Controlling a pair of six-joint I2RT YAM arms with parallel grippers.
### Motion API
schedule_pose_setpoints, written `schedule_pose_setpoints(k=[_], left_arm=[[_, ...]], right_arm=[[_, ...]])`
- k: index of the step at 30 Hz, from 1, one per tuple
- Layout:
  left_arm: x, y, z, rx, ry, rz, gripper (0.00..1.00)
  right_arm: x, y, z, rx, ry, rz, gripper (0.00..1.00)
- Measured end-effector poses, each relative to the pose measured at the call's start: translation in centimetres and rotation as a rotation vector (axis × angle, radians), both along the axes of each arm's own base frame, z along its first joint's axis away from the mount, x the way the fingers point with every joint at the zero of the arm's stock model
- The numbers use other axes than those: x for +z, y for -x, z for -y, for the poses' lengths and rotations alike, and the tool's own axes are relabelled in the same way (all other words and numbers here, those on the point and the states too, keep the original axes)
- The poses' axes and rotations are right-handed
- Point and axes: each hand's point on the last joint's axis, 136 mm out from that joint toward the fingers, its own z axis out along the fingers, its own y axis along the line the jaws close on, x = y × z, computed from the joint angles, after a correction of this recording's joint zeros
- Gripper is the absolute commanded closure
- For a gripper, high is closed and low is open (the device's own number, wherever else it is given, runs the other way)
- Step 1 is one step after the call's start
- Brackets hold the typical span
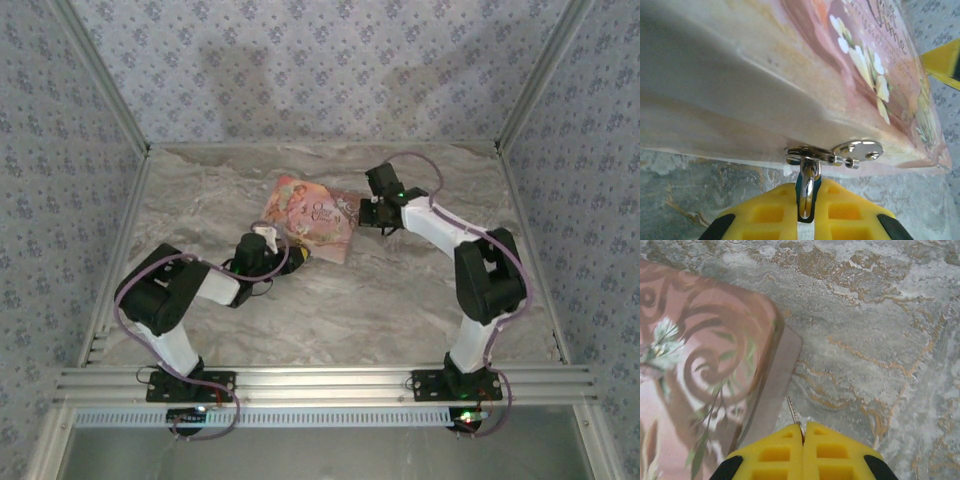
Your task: Unlock a padlock with a key
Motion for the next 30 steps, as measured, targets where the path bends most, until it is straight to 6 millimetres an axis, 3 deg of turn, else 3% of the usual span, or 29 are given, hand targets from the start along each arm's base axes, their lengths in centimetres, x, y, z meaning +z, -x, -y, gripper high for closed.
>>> schedule_pose_setpoints(k=[5, 9, 14, 18, 24, 30], left_arm=[[0.1, 0.7, 0.4, -0.047, -0.03, -0.059, 0.92], [0.0, 0.8, 0.3, -0.044, -0.035, -0.058, 0.75], [-0.9, 1.0, -0.3, 0.006, -0.023, -0.022, 0.63], [-1.1, 0.6, 0.5, 0.011, 0.007, 0.036, 0.57], [-0.5, -0.1, 1.3, 0.025, 0.058, 0.138, 0.53], [-0.4, -0.3, 1.1, 0.039, 0.063, 0.163, 0.51]], right_arm=[[-0.2, 2.9, 0.3, 0.022, -0.009, -0.013, 1.0], [-1.5, 4.1, 0.1, 0.031, -0.009, -0.044, 1.0], [-1.4, 3.9, -0.3, 0.035, -0.018, -0.029, 1.0], [-2.0, 3.7, -0.8, 0.04, -0.018, -0.033, 1.0], [-3.0, 3.7, -1.3, 0.05, -0.009, -0.05, 1.0], [-2.7, 3.5, -1.5, 0.053, -0.012, -0.043, 1.0]])
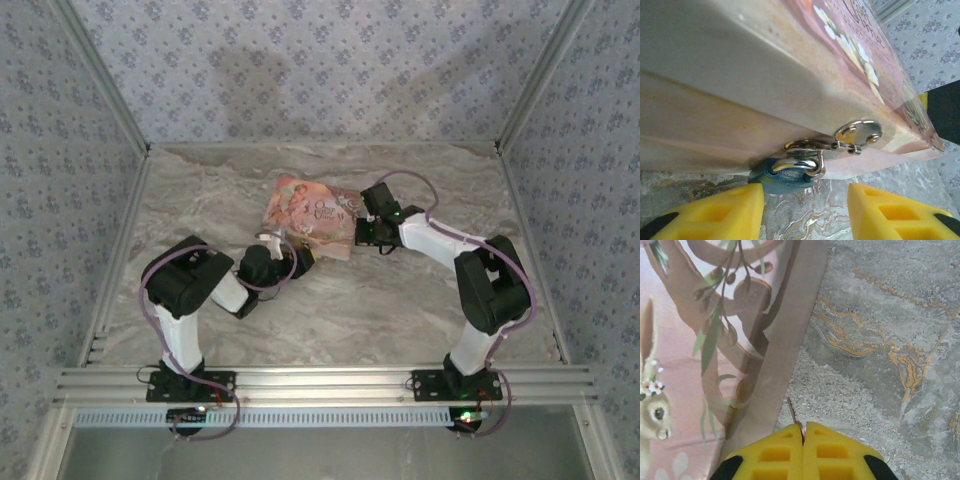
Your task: Unlock a padlock with a key
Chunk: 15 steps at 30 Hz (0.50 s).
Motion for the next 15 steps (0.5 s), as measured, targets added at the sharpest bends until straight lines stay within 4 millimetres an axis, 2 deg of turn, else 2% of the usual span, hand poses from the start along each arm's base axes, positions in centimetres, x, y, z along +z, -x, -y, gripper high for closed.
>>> schedule_pose_setpoints(k=[7, 15], left_arm=[[0.1, 0.0, -0.6, 0.019, -0.014, 0.016, 0.47], [0.9, 0.1, -2.8, 0.064, -0.062, 0.016, 0.43]], right_arm=[[0.9, -0.7, -0.3, -0.001, -0.009, 0.022, 1.0], [1.1, -0.7, -0.4, -0.001, -0.004, 0.03, 1.0]])
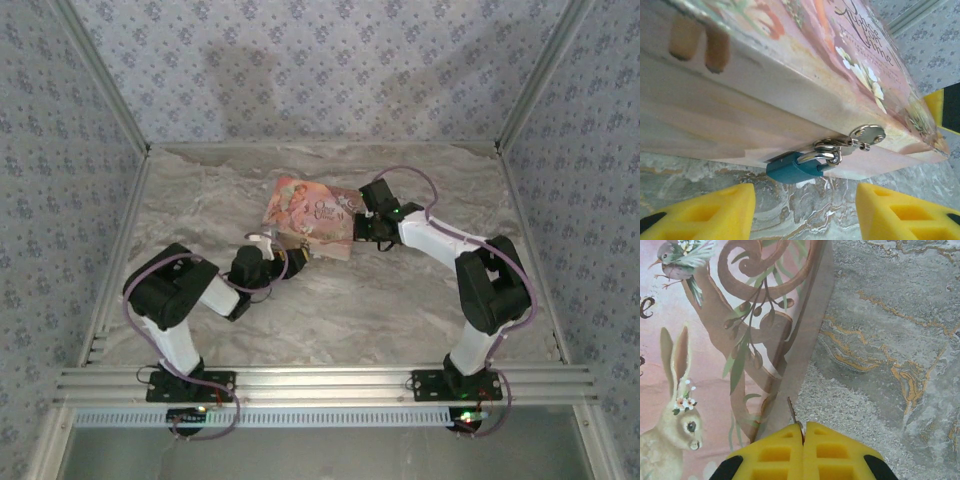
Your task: Unlock a padlock with a key
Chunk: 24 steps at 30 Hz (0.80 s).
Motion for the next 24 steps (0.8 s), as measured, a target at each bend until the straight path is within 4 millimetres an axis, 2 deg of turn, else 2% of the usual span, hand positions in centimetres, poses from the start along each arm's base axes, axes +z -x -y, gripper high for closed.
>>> schedule_pose_setpoints(k=[4, 8, 9, 10, 18, 24], left_arm=[[0.3, 0.1, -0.2, -0.01, -0.022, 0.008, 0.4], [-0.3, 0.2, 0.2, -0.043, -0.049, 0.009, 0.35], [-0.5, 0.1, 0.4, -0.052, -0.053, 0.015, 0.22], [-0.5, -0.1, 0.6, -0.06, -0.054, 0.033, 0.21], [-0.2, -1.7, 2.5, -0.117, -0.052, 0.091, 0.24], [-0.2, -1.7, 4.3, -0.203, -0.021, 0.09, 0.3]], right_arm=[[-0.1, -0.1, 0.1, -0.004, 0.006, 0.001, 1.0], [-0.6, -0.1, 0.2, -0.005, 0.015, -0.009, 1.0], [-0.7, -0.1, 0.1, -0.005, 0.017, -0.013, 1.0], [-0.7, -0.3, 0.1, -0.005, 0.017, -0.011, 1.0], [0.0, -1.0, 0.0, -0.008, 0.018, 0.012, 1.0], [0.0, -1.4, 0.2, -0.013, 0.024, 0.018, 1.0]])
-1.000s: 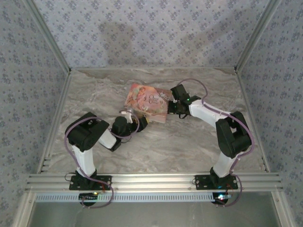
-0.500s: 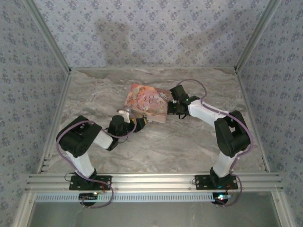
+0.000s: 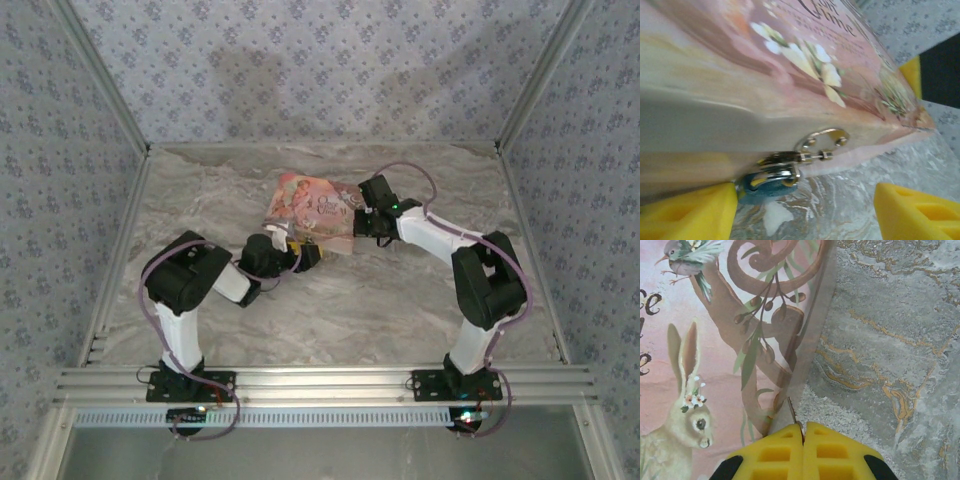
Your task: Unlock a padlock with a key
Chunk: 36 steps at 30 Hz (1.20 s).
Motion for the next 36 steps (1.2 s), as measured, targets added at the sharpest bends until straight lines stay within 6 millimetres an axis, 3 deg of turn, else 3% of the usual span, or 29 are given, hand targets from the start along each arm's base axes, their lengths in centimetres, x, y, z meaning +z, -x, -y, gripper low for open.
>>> schedule_pose_setpoints(k=[8, 19, 25, 36], left_arm=[[0.2, 0.4, 1.0, -0.058, 0.036, -0.003, 0.29], [0.5, -0.5, 0.9, 0.02, 0.066, 0.028, 0.23], [0.3, -1.0, 0.3, 0.068, 0.058, 0.026, 0.34], [0.7, 0.8, 0.1, -0.006, 0.097, 0.016, 0.31]], right_arm=[[0.0, -0.2, 0.0, -0.003, 0.002, 0.001, 1.0], [0.0, -0.3, 0.0, -0.005, 0.003, 0.005, 1.0], [0.0, -0.3, 0.0, -0.004, 0.003, 0.005, 1.0], [-0.1, -0.3, 0.0, -0.004, 0.002, 0.007, 1.0]])
